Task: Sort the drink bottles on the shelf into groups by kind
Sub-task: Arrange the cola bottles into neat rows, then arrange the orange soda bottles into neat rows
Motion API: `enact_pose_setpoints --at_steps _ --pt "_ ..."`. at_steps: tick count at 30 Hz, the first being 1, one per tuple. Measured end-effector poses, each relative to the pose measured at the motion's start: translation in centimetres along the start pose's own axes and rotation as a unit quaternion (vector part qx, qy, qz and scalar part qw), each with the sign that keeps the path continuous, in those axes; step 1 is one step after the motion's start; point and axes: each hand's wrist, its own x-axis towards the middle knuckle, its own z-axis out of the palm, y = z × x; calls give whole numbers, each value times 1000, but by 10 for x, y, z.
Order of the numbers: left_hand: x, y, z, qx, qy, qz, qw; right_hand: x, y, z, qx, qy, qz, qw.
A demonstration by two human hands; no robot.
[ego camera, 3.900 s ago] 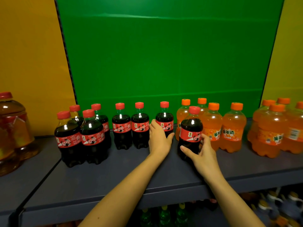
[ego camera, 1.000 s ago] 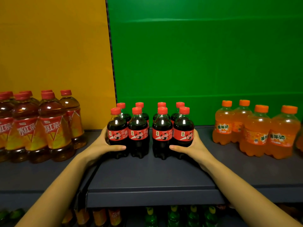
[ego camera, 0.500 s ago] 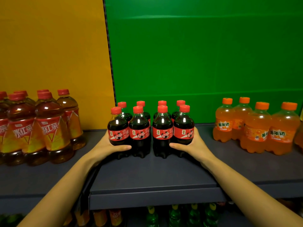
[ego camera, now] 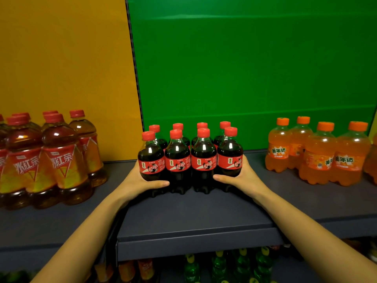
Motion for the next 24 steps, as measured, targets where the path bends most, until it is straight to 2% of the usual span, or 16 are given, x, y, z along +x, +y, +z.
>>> enact_pose_setpoints --at_steps 3,7,8,10,12,17,24 --pt "-13 13 -4 20 15 -28 999 -8 -6 -1 -9 6 -2 1000" --pt "-39 36 -2 101 130 -62 984 -23 -13 -9 -45 18 -24 999" --pt "-47 42 1 141 177 -50 973 -26 -13 -13 -57 34 -30 997" --pt "-63 54 9 199 267 33 942 -32 -11 -27 -100 68 -46 992" --pt "-74 69 20 200 302 123 924 -40 -11 -44 -150 95 -69 982" --pt "-68 103 64 149 229 207 940 -57 -6 -96 -181 176 -112 961" --pt "-23 129 157 129 128 225 957 -65 9 -175 -178 271 -103 940"
